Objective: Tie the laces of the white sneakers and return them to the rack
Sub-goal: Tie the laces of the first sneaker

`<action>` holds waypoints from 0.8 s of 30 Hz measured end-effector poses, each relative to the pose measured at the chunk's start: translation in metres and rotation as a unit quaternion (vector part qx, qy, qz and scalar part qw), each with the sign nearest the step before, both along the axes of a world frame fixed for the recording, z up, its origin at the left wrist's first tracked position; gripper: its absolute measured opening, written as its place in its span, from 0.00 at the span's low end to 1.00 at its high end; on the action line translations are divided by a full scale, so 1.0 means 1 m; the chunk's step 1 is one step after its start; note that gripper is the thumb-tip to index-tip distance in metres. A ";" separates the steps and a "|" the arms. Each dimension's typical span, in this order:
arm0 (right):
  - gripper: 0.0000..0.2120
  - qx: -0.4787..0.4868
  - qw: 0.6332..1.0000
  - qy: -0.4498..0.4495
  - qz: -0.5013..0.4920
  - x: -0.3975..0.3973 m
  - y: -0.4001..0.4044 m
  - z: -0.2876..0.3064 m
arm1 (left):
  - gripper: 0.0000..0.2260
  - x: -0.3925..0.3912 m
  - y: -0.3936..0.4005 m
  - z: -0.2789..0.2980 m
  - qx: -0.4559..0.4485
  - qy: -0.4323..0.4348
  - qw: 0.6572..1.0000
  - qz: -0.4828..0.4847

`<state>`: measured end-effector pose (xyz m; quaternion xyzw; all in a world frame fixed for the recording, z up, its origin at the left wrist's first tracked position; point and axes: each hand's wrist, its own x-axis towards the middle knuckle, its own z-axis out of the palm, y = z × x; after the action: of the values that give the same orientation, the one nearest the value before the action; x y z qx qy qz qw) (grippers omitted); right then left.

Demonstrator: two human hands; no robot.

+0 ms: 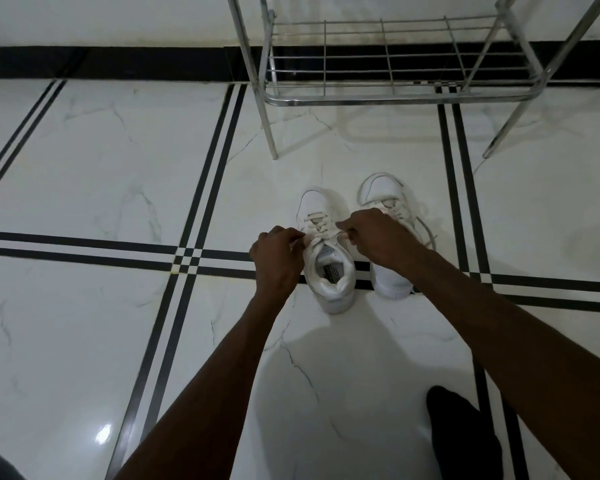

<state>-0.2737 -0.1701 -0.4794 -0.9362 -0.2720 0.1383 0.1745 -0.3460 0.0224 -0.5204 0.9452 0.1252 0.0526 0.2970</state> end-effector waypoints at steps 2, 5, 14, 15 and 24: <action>0.08 -0.044 0.999 -0.029 0.010 0.003 0.001 -0.001 | 0.07 -0.003 0.000 -0.001 0.027 -0.005 1.000 -0.010; 0.09 -0.070 0.996 -0.056 0.010 0.001 0.003 0.003 | 0.04 -0.005 0.000 -0.002 0.063 0.018 0.995 -0.068; 0.12 -0.097 0.992 -0.082 -0.022 -0.009 0.004 -0.007 | 0.12 -0.005 0.016 -0.002 0.199 -0.041 0.966 -0.160; 0.11 -0.100 0.991 -0.086 -0.020 -0.009 0.005 -0.007 | 0.13 -0.004 0.017 -0.003 0.220 -0.048 0.960 -0.168; 0.14 -0.111 0.988 -0.101 -0.046 -0.015 0.004 -0.013 | 0.16 0.003 0.026 -0.006 0.264 -0.070 0.944 -0.183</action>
<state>-0.2888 -0.1659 -0.4922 -0.9706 -0.2272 0.0646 0.0472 -0.3431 0.0486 -0.5260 0.9903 -0.0895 0.0943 0.0489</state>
